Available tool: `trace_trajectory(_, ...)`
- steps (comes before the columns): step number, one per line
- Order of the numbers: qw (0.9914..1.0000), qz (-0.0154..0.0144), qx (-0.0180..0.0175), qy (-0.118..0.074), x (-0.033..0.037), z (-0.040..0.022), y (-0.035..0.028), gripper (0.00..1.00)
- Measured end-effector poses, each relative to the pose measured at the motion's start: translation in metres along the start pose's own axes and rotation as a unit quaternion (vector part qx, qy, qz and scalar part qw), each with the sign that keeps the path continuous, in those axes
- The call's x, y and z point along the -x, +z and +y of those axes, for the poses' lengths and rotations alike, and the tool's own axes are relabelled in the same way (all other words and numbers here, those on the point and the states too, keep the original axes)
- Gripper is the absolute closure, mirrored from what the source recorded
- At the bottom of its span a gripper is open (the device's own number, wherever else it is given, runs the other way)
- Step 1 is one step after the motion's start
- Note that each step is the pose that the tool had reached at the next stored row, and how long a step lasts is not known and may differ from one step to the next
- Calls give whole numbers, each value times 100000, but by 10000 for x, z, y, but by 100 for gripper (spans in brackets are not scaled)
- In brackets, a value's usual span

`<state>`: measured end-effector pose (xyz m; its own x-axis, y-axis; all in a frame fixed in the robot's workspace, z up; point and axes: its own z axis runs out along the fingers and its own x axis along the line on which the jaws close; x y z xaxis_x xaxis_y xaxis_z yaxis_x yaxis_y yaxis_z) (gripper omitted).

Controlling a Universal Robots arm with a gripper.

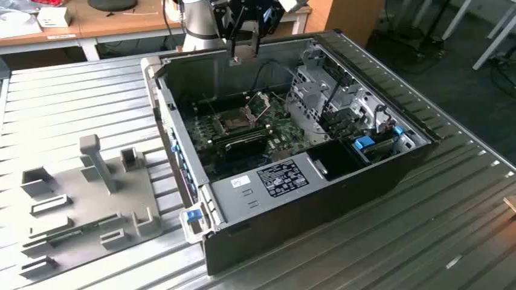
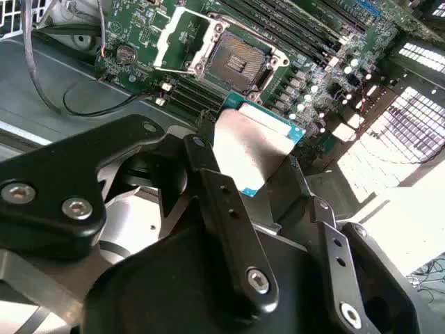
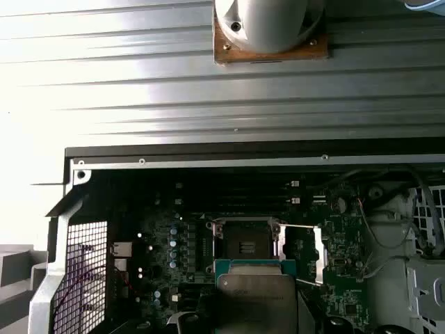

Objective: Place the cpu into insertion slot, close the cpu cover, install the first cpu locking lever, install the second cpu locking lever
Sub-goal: 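Place the cpu into insertion slot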

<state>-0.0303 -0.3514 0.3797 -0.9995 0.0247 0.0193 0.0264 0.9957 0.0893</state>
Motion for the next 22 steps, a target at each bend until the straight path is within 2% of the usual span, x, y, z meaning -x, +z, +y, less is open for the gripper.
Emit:
trace_trajectory(13, 100000, 0, -15, 1, 0, 0, 1, 46)
trace_trajectory(22, 100000, -5, -305, 5, 0, -2, 20, 46)
